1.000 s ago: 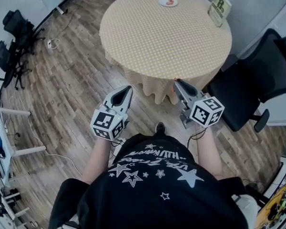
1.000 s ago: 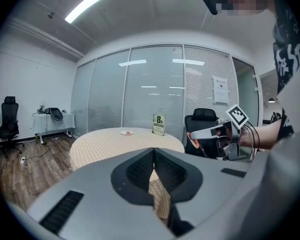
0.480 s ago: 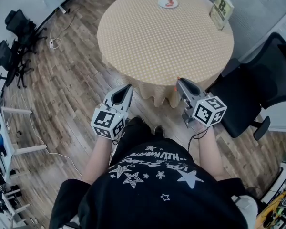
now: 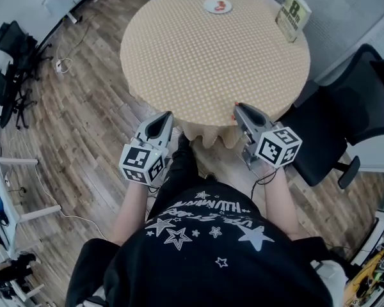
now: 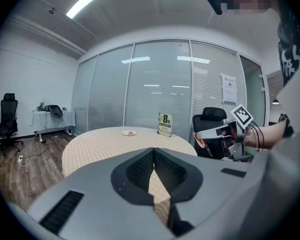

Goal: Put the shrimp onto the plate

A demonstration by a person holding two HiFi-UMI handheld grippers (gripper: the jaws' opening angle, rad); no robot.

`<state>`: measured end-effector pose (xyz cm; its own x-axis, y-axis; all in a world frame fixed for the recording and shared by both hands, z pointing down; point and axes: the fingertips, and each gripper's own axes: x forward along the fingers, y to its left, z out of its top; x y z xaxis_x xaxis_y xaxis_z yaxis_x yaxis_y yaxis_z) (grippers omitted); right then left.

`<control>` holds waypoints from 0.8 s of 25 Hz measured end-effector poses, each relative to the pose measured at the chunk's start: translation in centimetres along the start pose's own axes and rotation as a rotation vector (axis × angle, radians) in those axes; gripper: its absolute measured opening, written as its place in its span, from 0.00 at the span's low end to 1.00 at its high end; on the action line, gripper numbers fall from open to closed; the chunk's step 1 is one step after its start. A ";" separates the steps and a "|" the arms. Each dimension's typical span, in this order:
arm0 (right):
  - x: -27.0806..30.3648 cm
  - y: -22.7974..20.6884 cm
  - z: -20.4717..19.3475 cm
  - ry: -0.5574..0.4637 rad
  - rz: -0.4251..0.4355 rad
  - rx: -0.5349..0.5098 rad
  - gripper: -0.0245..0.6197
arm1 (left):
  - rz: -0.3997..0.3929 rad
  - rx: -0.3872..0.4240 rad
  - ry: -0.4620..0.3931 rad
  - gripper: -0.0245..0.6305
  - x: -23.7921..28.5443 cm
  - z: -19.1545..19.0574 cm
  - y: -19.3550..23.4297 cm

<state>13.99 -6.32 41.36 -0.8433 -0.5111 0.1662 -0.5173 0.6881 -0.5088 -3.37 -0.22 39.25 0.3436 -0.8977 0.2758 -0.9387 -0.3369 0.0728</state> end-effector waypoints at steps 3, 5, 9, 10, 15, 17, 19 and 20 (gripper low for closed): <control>1.5 -1.1 1.0 -0.004 -0.018 -0.008 0.11 | -0.019 0.005 -0.008 0.05 2.1 0.7 1.6; 2.7 -1.9 1.4 -0.006 -0.039 -0.006 0.11 | -0.034 0.002 -0.013 0.05 3.4 1.1 2.8; 5.4 -3.4 2.6 -0.009 -0.077 0.014 0.11 | -0.071 -0.008 0.006 0.05 6.2 1.5 5.5; 6.2 -3.7 3.0 -0.007 -0.078 0.012 0.11 | -0.075 -0.004 0.006 0.05 6.9 1.8 6.3; 10.0 -5.0 5.2 -0.013 -0.105 0.005 0.11 | -0.082 -0.004 0.001 0.05 10.2 3.2 10.4; 11.4 -5.1 5.7 -0.008 -0.109 0.005 0.11 | -0.092 -0.008 0.005 0.05 11.2 3.6 11.6; 12.7 -5.4 6.1 -0.002 -0.117 0.004 0.11 | -0.105 -0.007 0.011 0.05 12.1 3.8 12.6; 13.3 -5.5 6.3 0.000 -0.123 0.006 0.11 | -0.112 -0.007 0.013 0.05 12.6 3.9 13.2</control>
<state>6.54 -20.18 41.04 -0.7736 -0.5914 0.2276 -0.6159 0.6174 -0.4893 -11.33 -17.10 39.90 0.4460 -0.8507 0.2781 -0.8946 -0.4328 0.1108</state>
